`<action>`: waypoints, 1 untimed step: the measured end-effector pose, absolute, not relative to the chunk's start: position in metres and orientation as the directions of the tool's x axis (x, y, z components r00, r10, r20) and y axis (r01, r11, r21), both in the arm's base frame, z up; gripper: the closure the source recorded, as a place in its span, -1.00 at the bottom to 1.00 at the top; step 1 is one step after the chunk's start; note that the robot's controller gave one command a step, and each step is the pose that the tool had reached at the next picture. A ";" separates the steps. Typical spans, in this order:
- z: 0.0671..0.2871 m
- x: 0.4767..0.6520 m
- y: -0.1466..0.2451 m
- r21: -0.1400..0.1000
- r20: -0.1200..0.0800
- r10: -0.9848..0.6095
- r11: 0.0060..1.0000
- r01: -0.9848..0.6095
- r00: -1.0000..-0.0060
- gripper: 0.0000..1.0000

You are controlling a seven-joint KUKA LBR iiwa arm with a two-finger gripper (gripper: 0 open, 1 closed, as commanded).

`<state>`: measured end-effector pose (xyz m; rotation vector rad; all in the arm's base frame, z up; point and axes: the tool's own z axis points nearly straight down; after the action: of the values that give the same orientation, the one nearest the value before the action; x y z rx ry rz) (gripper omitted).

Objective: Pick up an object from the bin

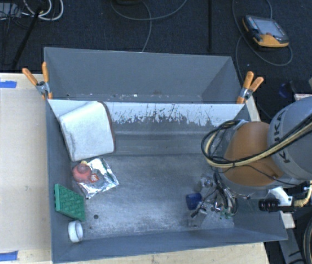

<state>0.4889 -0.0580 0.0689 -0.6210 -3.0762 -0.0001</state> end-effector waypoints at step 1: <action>0.069 0.489 -0.058 -0.001 0.003 0.386 0.922 0.386 -0.922 1.00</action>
Offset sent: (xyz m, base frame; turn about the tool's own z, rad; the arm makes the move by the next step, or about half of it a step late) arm 0.0000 0.0000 0.0000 0.0000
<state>0.4890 -0.0582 0.0690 -0.6181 -3.0772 0.0004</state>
